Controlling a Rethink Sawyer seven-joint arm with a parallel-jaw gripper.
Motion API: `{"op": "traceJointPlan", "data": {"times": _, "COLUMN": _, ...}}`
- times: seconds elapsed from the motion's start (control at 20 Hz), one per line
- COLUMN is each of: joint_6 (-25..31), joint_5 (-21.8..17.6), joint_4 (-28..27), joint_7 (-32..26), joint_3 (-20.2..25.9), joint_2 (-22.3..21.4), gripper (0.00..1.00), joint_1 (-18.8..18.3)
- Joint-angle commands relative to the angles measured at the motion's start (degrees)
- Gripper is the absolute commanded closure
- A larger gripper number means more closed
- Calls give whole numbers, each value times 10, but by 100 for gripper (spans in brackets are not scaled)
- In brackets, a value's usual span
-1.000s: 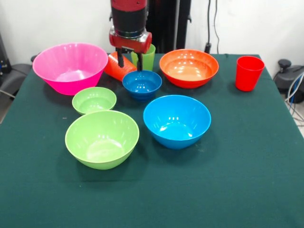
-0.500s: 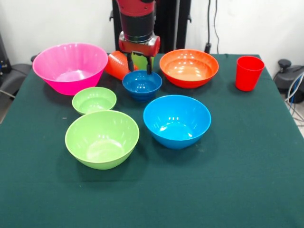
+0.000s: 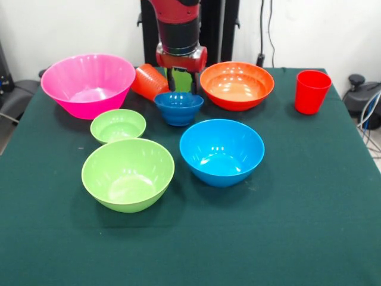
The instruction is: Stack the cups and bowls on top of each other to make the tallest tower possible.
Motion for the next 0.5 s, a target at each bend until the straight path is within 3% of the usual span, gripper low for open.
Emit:
{"op": "traceJointPlan", "data": {"times": 0.05, "joint_6": -82, "joint_5": -13, "joint_4": 15, "joint_7": 56, "joint_3": 71, "joint_2": 34, "gripper": 0, "joint_1": -8}}
{"op": "traceJointPlan", "data": {"times": 0.5, "joint_6": -106, "joint_5": -7, "joint_4": 21, "joint_7": 61, "joint_3": 78, "joint_2": 45, "gripper": 0, "joint_1": -8}}
